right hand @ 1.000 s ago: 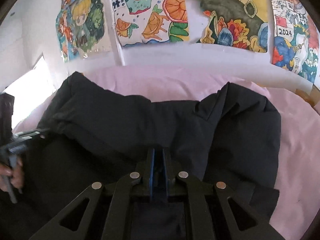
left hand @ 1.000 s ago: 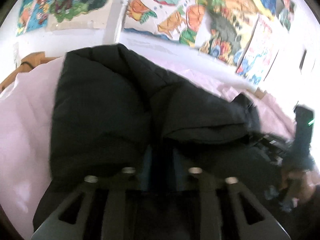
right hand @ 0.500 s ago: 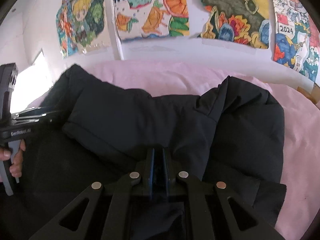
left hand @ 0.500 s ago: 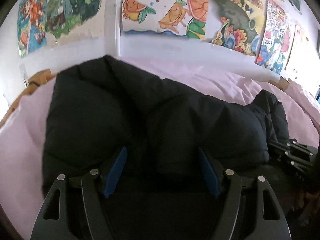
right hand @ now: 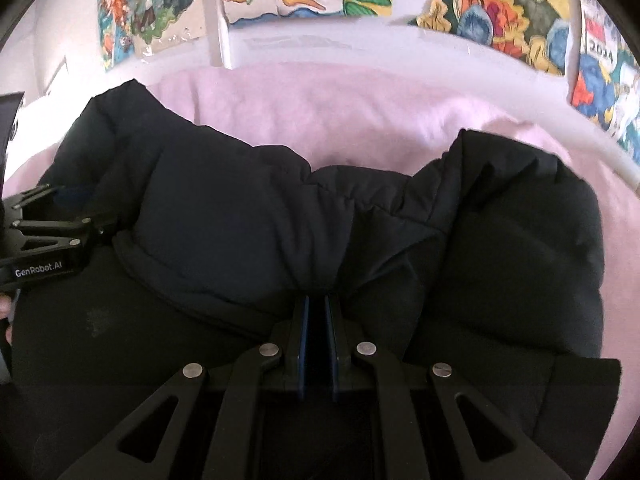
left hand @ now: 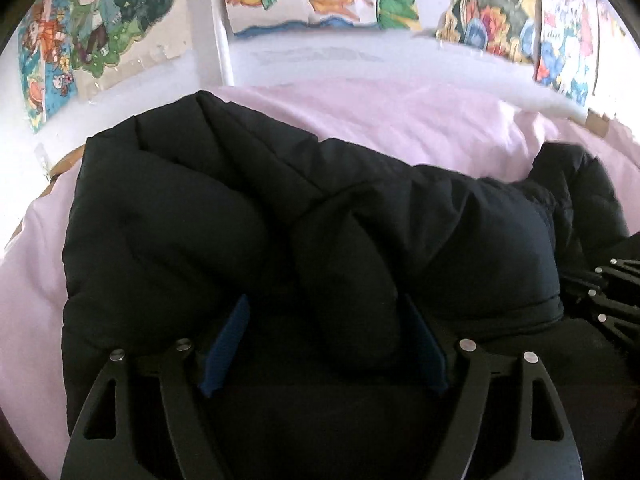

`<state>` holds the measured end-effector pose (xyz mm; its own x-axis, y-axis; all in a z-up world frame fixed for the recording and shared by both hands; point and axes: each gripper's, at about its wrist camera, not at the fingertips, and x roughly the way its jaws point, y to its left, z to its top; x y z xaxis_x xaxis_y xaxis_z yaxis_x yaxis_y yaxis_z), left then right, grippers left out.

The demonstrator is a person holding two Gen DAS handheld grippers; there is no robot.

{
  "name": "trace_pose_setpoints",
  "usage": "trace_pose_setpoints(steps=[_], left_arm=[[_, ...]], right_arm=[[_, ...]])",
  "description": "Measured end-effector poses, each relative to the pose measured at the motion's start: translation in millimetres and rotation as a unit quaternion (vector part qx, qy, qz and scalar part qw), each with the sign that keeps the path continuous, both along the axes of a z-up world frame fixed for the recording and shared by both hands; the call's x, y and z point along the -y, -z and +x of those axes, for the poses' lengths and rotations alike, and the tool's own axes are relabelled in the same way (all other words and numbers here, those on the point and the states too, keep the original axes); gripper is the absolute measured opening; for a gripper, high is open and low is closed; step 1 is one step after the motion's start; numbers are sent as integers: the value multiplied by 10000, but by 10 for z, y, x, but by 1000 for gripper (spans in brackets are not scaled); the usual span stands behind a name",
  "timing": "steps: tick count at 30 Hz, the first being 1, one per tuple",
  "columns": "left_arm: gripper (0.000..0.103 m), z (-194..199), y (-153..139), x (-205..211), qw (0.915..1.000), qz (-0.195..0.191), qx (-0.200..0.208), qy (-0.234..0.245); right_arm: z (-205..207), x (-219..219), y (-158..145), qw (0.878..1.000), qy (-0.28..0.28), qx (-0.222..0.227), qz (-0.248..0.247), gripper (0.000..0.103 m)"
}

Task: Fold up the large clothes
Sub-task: 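Fold the gripped jacket side over the jacket body with both grippers, then open both grippers and release the jacket fabric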

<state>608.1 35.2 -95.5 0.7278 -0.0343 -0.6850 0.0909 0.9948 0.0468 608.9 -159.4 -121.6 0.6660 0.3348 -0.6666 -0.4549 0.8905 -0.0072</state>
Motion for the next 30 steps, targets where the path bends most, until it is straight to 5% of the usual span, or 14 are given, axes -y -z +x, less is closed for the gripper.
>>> trace_pose_setpoints(steps=[5, 7, 9, 11, 17, 20, 30], left_arm=[[80, -177, -168, -38, 9996, -231, 170, -28], [82, -265, -244, -42, 9993, -306, 192, -83], [84, -345, -304, -26, 9988, -419, 254, -68], [86, -464, -394, -27, 9980, -553, 295, -54], [101, -938, -674, -116, 9953, -926, 252, -128], [101, -1195, -836, -70, 9948, -1005, 143, 98], [101, -2361, -1443, 339, 9957, -580, 377, 608]], right_arm=[[-209, 145, -220, 9996, -5, 215, 201, 15], [-327, 175, -324, 9993, -37, 323, 201, 30], [-443, 180, -382, 9990, -102, 390, 217, 77], [-578, 207, -489, 9988, -130, 429, 221, 91], [-923, 325, -766, 9991, -117, 347, 220, 93], [-1188, 411, -914, 9991, -147, 369, 156, 100], [-2328, 759, -1539, 9987, -236, 258, 359, 103]])
